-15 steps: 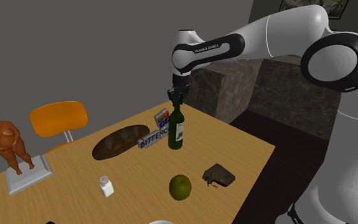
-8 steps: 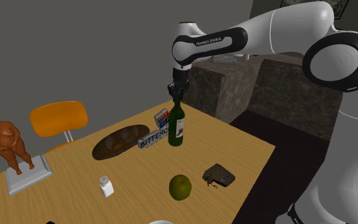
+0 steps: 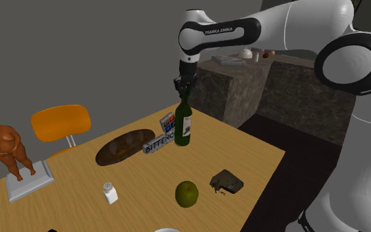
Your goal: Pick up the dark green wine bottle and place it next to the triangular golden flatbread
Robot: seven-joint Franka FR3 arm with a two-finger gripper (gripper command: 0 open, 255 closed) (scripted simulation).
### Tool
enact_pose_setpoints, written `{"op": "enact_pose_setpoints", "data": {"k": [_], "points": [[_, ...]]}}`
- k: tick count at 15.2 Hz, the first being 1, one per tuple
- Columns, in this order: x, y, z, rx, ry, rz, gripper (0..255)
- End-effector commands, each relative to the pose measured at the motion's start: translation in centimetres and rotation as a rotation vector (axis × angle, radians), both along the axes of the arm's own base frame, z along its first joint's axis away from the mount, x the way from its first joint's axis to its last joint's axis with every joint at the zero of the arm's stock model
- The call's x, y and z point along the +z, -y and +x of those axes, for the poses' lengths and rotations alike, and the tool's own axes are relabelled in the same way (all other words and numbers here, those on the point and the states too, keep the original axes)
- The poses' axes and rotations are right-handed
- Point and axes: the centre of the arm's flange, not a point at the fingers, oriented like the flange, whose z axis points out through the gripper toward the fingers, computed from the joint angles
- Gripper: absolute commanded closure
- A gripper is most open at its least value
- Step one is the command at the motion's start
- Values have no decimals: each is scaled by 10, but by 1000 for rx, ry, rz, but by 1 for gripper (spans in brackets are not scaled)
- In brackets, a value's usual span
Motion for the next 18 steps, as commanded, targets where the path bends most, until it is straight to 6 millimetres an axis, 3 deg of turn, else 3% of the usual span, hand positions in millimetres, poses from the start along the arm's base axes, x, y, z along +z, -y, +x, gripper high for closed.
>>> {"op": "enact_pose_setpoints", "data": {"k": [1, 9, 18], "points": [[11, -1, 0, 0, 0, 0, 255], [49, 0, 0, 0, 0, 0, 255], [49, -116, -29, 0, 0, 0, 255]]}}
